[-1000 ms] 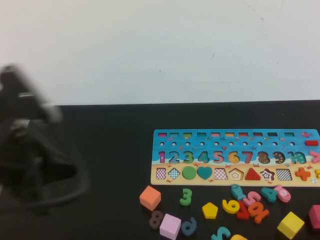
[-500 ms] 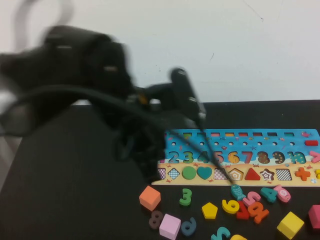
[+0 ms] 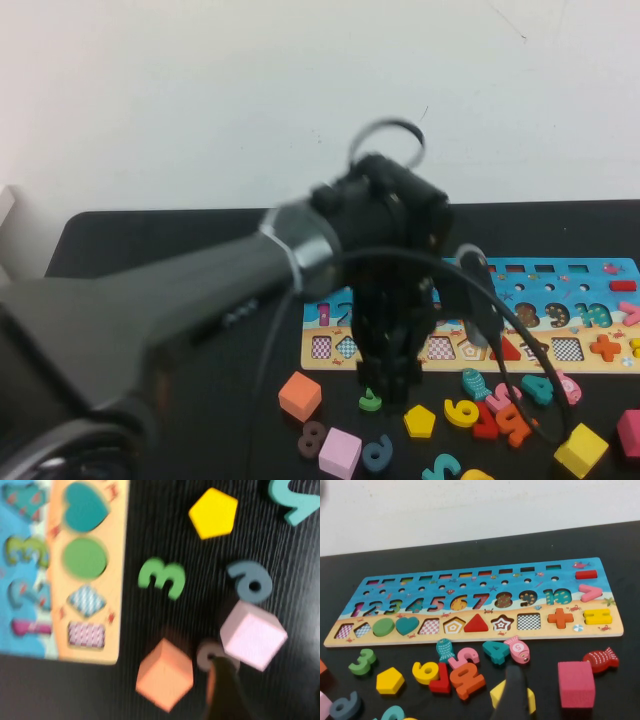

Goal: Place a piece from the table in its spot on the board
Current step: Pick up the "Pentagon"

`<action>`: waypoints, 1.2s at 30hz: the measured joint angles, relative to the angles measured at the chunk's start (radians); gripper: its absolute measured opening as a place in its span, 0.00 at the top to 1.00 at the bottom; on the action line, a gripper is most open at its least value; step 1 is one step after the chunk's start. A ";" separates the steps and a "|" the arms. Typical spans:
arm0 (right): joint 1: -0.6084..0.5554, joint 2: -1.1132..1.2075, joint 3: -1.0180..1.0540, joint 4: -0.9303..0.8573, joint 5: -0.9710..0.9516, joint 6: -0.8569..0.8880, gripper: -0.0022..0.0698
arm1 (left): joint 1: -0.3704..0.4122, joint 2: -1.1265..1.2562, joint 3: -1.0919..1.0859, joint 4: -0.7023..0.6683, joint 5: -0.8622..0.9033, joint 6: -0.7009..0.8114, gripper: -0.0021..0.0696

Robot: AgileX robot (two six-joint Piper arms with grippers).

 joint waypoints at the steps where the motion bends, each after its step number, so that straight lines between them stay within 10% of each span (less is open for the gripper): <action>1: 0.000 0.000 0.000 0.000 0.000 0.000 0.15 | -0.008 0.016 0.000 0.001 -0.010 0.006 0.45; 36: 0.000 0.000 0.000 0.000 0.000 0.000 0.15 | -0.020 0.083 -0.006 0.002 -0.099 0.025 0.35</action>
